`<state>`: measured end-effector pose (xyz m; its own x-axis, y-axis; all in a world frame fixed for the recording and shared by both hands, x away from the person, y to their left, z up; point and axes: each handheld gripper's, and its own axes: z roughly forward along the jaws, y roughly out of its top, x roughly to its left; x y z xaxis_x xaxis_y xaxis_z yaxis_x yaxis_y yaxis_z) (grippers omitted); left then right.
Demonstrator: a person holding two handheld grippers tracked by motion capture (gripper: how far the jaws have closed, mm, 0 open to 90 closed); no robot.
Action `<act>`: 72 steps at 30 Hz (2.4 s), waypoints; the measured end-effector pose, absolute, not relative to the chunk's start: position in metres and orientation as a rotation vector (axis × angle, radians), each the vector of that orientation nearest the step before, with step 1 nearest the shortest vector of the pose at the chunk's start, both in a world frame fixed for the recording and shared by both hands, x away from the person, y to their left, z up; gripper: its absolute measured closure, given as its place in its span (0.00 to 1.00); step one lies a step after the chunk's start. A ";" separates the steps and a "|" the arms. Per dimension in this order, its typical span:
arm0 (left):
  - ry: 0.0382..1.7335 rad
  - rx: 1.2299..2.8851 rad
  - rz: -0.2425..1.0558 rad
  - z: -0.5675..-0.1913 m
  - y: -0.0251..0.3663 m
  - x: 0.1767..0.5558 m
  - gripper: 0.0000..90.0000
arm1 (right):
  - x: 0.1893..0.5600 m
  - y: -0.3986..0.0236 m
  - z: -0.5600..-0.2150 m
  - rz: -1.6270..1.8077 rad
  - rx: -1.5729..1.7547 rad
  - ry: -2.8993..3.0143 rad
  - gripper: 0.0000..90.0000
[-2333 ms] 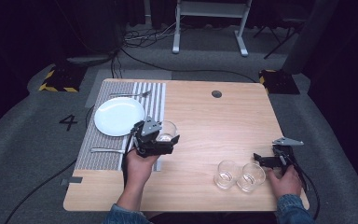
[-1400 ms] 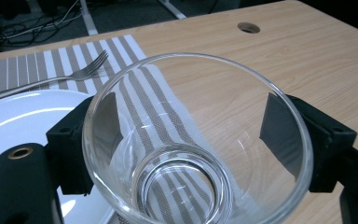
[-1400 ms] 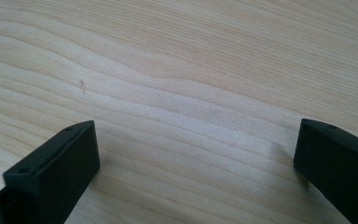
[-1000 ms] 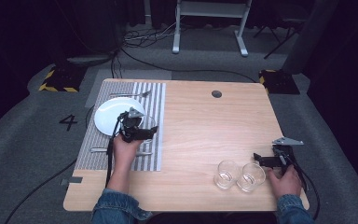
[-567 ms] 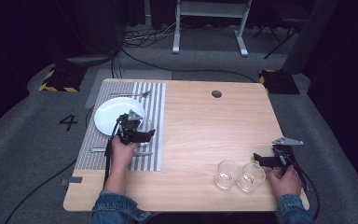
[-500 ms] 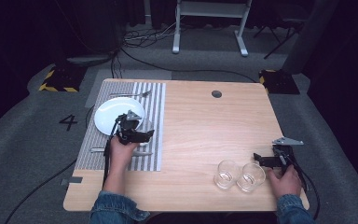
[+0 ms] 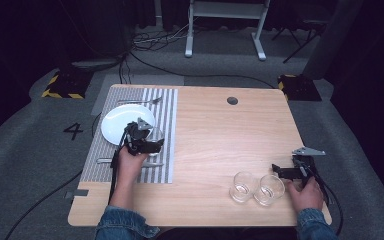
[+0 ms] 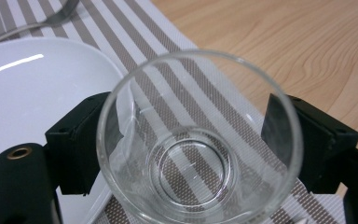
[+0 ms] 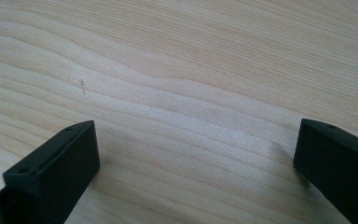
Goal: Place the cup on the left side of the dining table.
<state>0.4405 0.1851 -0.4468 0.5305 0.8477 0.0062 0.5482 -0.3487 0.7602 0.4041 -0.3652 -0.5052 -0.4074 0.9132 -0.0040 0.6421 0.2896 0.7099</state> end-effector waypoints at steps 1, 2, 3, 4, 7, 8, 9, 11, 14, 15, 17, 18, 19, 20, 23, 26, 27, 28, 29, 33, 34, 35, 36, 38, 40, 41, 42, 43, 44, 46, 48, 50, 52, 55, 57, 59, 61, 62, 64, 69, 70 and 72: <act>1.125 1.993 0.531 -0.440 0.188 0.436 0.18 | 0.404 -0.365 -0.505 0.894 1.393 2.153 0.00; 1.123 1.980 0.535 -0.438 0.189 0.434 0.18 | 0.404 -0.365 -0.505 0.894 1.394 2.153 0.01; 1.119 1.974 0.542 -0.435 0.191 0.431 0.18 | 0.404 -0.365 -0.505 0.894 1.395 2.153 0.01; 1.099 1.979 0.548 -0.431 0.192 0.428 0.19 | 0.404 -0.365 -0.505 0.894 1.395 2.153 0.01; 1.081 1.964 0.581 -0.420 0.194 0.418 0.22 | 0.404 -0.365 -0.505 0.894 1.395 2.153 0.01; 1.081 1.964 0.581 -0.420 0.194 0.418 0.22 | 0.404 -0.365 -0.505 0.894 1.395 2.153 0.01; 1.064 1.955 0.583 -0.413 0.195 0.411 0.22 | 0.404 -0.365 -0.505 0.894 1.395 2.153 0.01; 1.056 1.960 0.583 -0.409 0.195 0.404 0.22 | 0.404 -0.365 -0.505 0.894 1.395 2.153 0.01; 1.055 1.982 0.570 -0.406 0.196 0.396 0.21 | 0.404 -0.365 -0.505 0.894 1.395 2.153 0.01; 1.058 1.982 0.562 -0.406 0.197 0.394 0.21 | 0.404 -0.365 -0.505 0.894 1.393 2.153 0.01; 1.063 1.985 0.540 -0.406 0.198 0.389 0.21 | 0.404 -0.365 -0.505 0.894 1.393 2.153 0.00; 1.058 1.980 0.526 -0.405 0.199 0.385 0.21 | 0.404 -0.365 -0.505 0.894 1.393 2.153 0.01; 1.059 1.982 0.519 -0.405 0.200 0.383 0.21 | 0.404 -0.365 -0.505 0.894 1.393 2.153 0.01; 1.067 1.984 0.516 -0.405 0.201 0.380 0.21 | 0.404 -0.365 -0.505 0.894 1.395 2.153 0.01; 1.087 1.989 0.510 -0.406 0.204 0.374 0.21 | 0.404 -0.365 -0.505 0.894 1.394 2.153 0.01; 1.101 1.990 0.501 -0.408 0.209 0.368 0.22 | 0.404 -0.365 -0.505 0.894 1.395 2.153 0.01; 1.104 1.991 0.500 -0.408 0.209 0.366 0.22 | 0.404 -0.365 -0.505 0.894 1.393 2.153 0.01; 1.107 1.995 0.501 -0.408 0.211 0.363 0.22 | 0.404 -0.365 -0.505 0.894 1.393 2.154 0.01; 1.108 1.998 0.499 -0.408 0.212 0.362 0.22 | 0.404 -0.365 -0.505 0.894 1.393 2.153 0.01; 1.119 1.998 0.491 -0.409 0.217 0.354 0.22 | 0.404 -0.365 -0.505 0.894 1.395 2.153 0.01; 1.124 2.002 0.488 -0.409 0.218 0.352 0.22 | 0.404 -0.365 -0.505 0.893 1.393 2.154 0.01; 1.131 2.006 0.483 -0.410 0.219 0.351 0.22 | 0.404 -0.365 -0.505 0.893 1.393 2.154 0.01; 1.135 2.018 0.481 -0.410 0.221 0.349 0.22 | 0.404 -0.365 -0.505 0.894 1.395 2.153 0.01; 1.141 2.038 0.475 -0.411 0.224 0.344 0.22 | 0.404 -0.365 -0.505 0.894 1.395 2.153 0.01; 1.156 2.045 0.466 -0.413 0.226 0.340 0.22 | 0.404 -0.365 -0.505 0.894 1.393 2.153 0.00; 1.159 2.051 0.477 -0.413 0.228 0.337 0.22 | 0.404 -0.365 -0.505 0.894 1.394 2.153 0.01; 1.166 2.047 0.480 -0.413 0.229 0.336 0.22 | 0.404 -0.365 -0.505 0.894 1.395 2.153 0.01; 1.175 2.045 0.487 -0.414 0.231 0.333 0.22 | 0.404 -0.365 -0.505 0.894 1.395 2.153 0.01; 1.192 2.035 0.487 -0.415 0.234 0.330 0.22 | 0.404 -0.365 -0.505 0.894 1.395 2.153 0.01; 1.206 2.031 0.487 -0.417 0.237 0.326 0.23 | 0.404 -0.365 -0.505 0.894 1.394 2.154 0.00; 1.220 2.035 0.490 -0.421 0.239 0.321 0.23 | 0.404 -0.365 -0.505 0.894 1.393 2.154 0.01; 1.235 2.041 0.487 -0.423 0.242 0.315 0.23 | 0.404 -0.365 -0.505 0.894 1.393 2.154 0.01; 1.245 2.038 0.496 -0.423 0.245 0.310 0.23 | 0.404 -0.365 -0.505 0.894 1.394 2.154 0.01; 1.261 2.029 0.501 -0.423 0.250 0.303 0.23 | 0.404 -0.365 -0.505 0.894 1.395 2.154 0.01; 1.272 2.027 0.497 -0.424 0.254 0.299 0.23 | 0.404 -0.365 -0.505 0.894 1.395 2.154 0.01; 1.284 2.031 0.489 -0.425 0.257 0.296 0.23 | 0.404 -0.365 -0.505 0.894 1.394 2.154 0.01; 1.299 2.031 0.477 -0.426 0.259 0.293 0.23 | 0.404 -0.365 -0.505 0.895 1.391 2.156 0.01; 1.304 2.034 0.469 -0.428 0.260 0.291 0.23 | 0.404 -0.365 -0.505 0.896 1.392 2.157 0.01; 1.308 2.049 0.461 -0.429 0.261 0.288 0.23 | 0.404 -0.365 -0.505 0.896 1.391 2.158 0.01; 1.328 2.060 0.443 -0.433 0.264 0.280 0.23 | 0.404 -0.365 -0.505 0.896 1.390 2.158 0.01; 1.335 2.055 0.441 -0.434 0.264 0.278 0.23 | 0.404 -0.365 -0.505 0.896 1.391 2.158 0.01; 1.337 2.065 0.436 -0.437 0.265 0.275 0.23 | 0.404 -0.366 -0.505 0.896 1.390 2.158 0.01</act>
